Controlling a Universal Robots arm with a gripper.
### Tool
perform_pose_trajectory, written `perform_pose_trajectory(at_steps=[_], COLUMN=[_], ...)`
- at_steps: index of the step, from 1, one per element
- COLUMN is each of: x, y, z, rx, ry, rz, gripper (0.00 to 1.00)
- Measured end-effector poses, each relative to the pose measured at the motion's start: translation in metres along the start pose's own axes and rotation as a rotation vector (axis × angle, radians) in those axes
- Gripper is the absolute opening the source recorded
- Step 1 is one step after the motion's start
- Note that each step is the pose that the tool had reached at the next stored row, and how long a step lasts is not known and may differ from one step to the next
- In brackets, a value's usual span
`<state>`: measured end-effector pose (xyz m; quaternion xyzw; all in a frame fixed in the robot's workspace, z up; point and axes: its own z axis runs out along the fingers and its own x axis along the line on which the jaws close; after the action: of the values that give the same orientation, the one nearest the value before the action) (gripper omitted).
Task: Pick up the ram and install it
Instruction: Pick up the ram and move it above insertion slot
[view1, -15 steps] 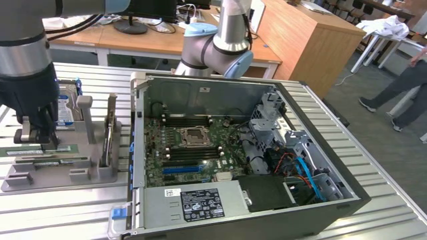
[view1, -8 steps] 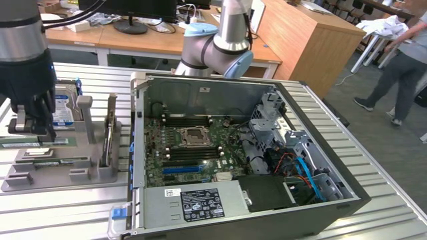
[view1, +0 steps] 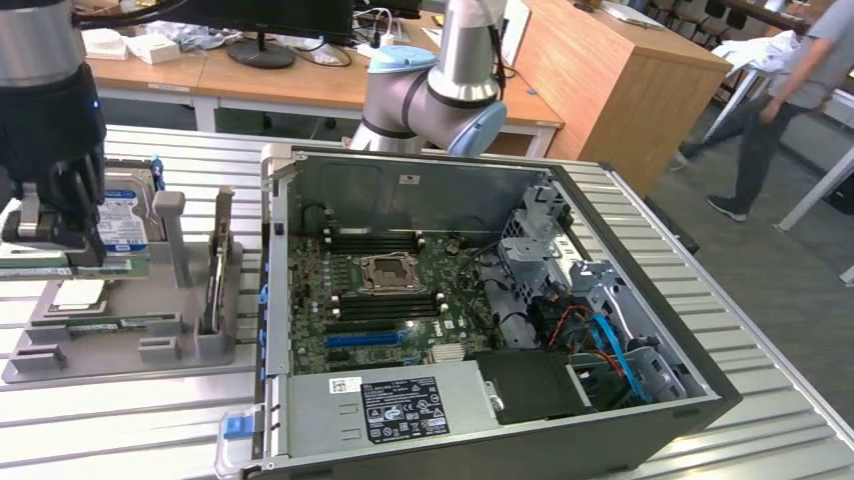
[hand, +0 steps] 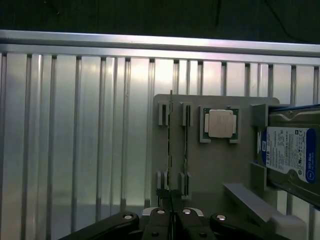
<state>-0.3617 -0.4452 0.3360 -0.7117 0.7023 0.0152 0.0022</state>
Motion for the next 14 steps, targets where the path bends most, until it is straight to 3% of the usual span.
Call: perform_pose_trajectory(at_steps=[14], x=[-0.001], y=[0.0007], z=[-0.0376], rx=[0.0000], ry=[0.0001], rz=[0.000], gripper=[0.11])
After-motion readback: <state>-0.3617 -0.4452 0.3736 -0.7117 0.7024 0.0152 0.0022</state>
